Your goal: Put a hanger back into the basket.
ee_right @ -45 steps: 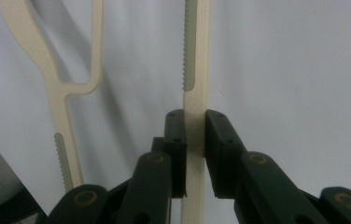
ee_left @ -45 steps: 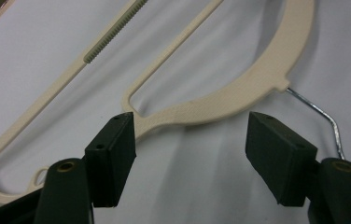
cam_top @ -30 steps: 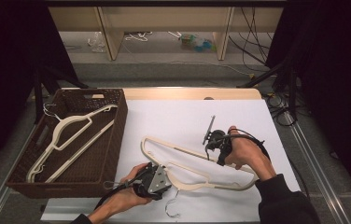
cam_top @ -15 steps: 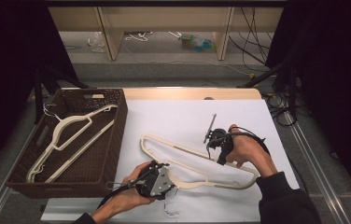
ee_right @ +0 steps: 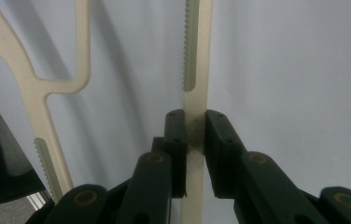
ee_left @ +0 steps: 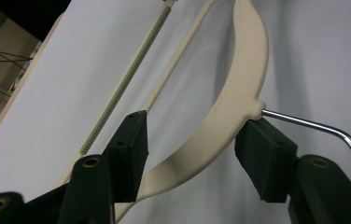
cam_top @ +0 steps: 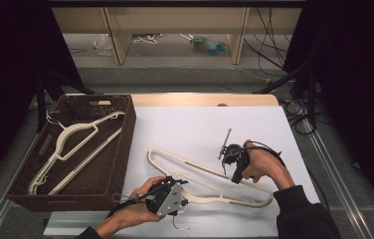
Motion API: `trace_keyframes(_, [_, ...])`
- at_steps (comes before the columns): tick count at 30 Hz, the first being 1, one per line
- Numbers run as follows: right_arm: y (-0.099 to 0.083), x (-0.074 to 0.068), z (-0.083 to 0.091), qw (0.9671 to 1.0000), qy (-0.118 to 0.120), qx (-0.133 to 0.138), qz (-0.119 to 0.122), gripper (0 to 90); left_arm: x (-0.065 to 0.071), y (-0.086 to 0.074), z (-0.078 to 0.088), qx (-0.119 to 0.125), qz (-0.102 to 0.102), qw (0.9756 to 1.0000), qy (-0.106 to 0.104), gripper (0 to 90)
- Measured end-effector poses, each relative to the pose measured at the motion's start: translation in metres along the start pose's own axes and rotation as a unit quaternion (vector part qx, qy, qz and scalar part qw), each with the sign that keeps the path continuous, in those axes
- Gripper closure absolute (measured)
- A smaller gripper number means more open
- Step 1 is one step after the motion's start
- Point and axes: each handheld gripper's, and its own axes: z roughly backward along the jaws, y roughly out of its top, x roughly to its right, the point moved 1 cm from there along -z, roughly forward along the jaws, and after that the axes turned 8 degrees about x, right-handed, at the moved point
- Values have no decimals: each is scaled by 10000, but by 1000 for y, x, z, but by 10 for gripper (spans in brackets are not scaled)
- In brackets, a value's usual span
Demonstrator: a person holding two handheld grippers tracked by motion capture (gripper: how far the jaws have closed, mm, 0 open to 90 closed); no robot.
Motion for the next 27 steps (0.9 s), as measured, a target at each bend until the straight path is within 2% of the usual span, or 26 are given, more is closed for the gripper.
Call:
trace_keyframes(3, [-2, 0, -3, 10000, 53, 21, -34, 800, 1, 1, 0, -5, -155, 9999, -73, 534])
trace_keyframes(6, [-4, 2, -6, 9999, 99, 33, -5, 801, 3, 2, 0, 35, -214, 9995, -212, 610])
trace_keyframes(8, [-5, 2, -8, 9999, 145, 11, -54, 800, 3, 4, 2, 37, -373, 9990, -234, 646])
trace_keyframes(10, [-6, 2, -10, 9998, 185, 1, 2, 800, 4, 7, 3, 93, -511, 9981, -319, 681])
trace_keyframes(14, [-9, 2, -14, 9995, 317, -17, -91, 801, 0, 15, 8, 219, -746, 9966, -270, 740])
trace_keyframes(18, [-11, 3, -19, 9988, 474, 98, -126, 794, -9, 24, 14, 322, -935, 9949, -216, 788])
trace_keyframes(20, [-12, 4, -19, 9979, 500, 177, -373, 756, -11, 27, 14, 386, -953, 9945, -203, 804])
trace_keyframes(22, [-14, 5, -16, 9979, 319, 211, -525, 631, -14, 31, 14, 426, -1002, 9939, -159, 821])
trace_keyframes(23, [-15, 6, -13, 9972, 173, 332, -651, 572, -15, 32, 15, 445, -1014, 9938, -135, 828])
trace_keyframes(24, [-15, 7, -9, 9961, 67, 453, -755, 571, -17, 34, 16, 475, -1027, 9935, -82, 834])
trace_keyframes(27, [-19, 11, 14, 9907, -332, 1002, -857, 501, -23, 39, 19, 506, -1030, 9934, -4, 848])
